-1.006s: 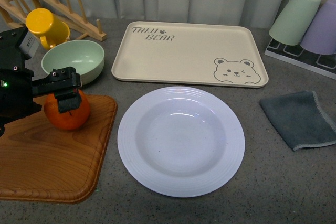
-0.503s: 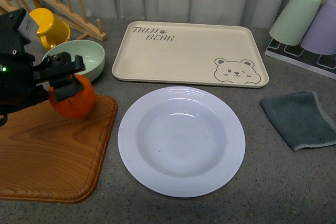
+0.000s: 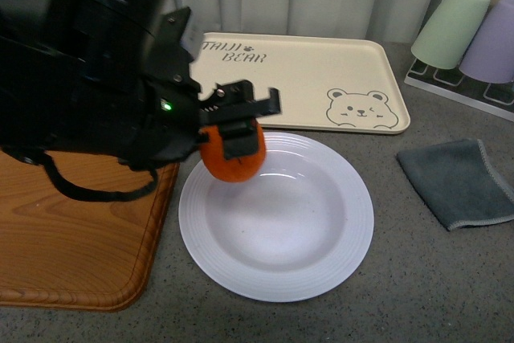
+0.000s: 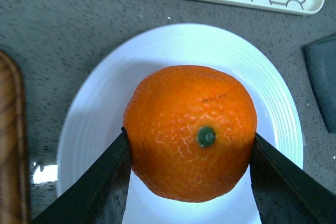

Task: Place orange and plate with both arms

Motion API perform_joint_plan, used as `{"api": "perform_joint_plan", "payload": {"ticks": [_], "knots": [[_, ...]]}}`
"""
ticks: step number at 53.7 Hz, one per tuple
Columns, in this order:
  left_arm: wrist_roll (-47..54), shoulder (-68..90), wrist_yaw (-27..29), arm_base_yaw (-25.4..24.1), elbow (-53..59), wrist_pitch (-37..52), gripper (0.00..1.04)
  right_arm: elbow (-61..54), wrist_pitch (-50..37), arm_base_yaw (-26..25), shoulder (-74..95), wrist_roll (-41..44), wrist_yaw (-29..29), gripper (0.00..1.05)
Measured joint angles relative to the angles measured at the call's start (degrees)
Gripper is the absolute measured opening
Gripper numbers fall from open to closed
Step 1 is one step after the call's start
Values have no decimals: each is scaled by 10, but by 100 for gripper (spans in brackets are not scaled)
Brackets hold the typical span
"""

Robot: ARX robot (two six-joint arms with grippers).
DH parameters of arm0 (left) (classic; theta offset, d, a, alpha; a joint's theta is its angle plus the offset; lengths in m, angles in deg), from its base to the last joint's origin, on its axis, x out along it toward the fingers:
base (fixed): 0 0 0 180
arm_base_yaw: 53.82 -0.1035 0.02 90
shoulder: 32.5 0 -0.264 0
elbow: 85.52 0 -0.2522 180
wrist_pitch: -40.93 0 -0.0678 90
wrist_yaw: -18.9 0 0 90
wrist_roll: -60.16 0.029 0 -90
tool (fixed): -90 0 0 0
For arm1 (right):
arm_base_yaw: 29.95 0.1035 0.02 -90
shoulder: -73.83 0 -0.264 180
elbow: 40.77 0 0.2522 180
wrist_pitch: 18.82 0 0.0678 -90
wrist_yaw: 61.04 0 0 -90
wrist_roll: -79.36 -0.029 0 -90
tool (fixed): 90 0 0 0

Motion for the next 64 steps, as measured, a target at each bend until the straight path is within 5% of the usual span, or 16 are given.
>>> {"api": "perform_joint_plan", "payload": {"ticks": [29,42,64], "knots": [[-12,47,20,46,-5,-13,56,0,0,0,0,0,0,96],[-7,36,54,48,-3,-26,100,0,0,0,0,0,0,96],[-15,-181,121,-38,90,13,98,0,0,0,0,0,0,96]]}}
